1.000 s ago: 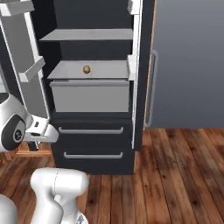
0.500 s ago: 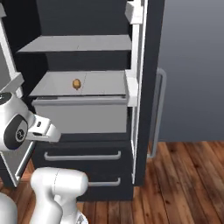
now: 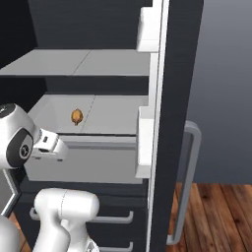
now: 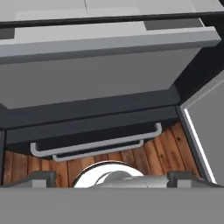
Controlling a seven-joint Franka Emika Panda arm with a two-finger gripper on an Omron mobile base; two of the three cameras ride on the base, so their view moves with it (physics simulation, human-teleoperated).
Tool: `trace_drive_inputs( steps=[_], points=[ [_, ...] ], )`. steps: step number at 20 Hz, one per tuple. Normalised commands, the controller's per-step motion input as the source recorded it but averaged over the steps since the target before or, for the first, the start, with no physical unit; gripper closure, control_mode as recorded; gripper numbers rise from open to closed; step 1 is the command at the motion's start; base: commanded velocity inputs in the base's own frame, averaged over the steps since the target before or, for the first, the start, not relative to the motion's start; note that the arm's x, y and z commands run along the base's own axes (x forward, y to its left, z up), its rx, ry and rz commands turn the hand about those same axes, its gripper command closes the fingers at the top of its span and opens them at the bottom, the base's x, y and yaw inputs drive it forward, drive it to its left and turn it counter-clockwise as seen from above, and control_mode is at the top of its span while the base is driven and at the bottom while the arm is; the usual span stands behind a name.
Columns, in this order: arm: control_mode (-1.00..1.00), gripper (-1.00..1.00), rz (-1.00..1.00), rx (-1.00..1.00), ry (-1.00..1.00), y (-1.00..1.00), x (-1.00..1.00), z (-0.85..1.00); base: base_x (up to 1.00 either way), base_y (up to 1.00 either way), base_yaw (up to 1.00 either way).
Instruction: Open the fridge, remove the kiwi, cucumber, and chicken drumstick, and place them on any counter.
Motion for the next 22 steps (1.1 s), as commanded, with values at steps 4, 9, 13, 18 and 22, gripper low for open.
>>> trace_drive_inputs(
  steps=[4, 9, 13, 18, 22],
  points=[
    [-1.0, -1.0, 0.18, 0.03, -0.07, 0.0, 0.13, 0.01, 0.0, 0.0, 0.0],
    [-1.0, -1.0, 0.14, 0.0, -0.32, 0.05, -0.18, 0.31, 0.0, 0.0, 0.0],
    [-1.0, -1.0, 0.06, 0.0, -0.29, 0.14, 0.23, 0.42, 0.0, 0.0, 0.0],
    [-1.0, -1.0, 0.01, 0.02, -0.02, 0.04, 0.91, 0.29, 0.0, 0.0, 0.0],
    [-1.0, -1.0, 0.0, 0.02, 0.08, 0.12, 1.0, 0.06, 0.0, 0.0, 0.0]
  ],
)
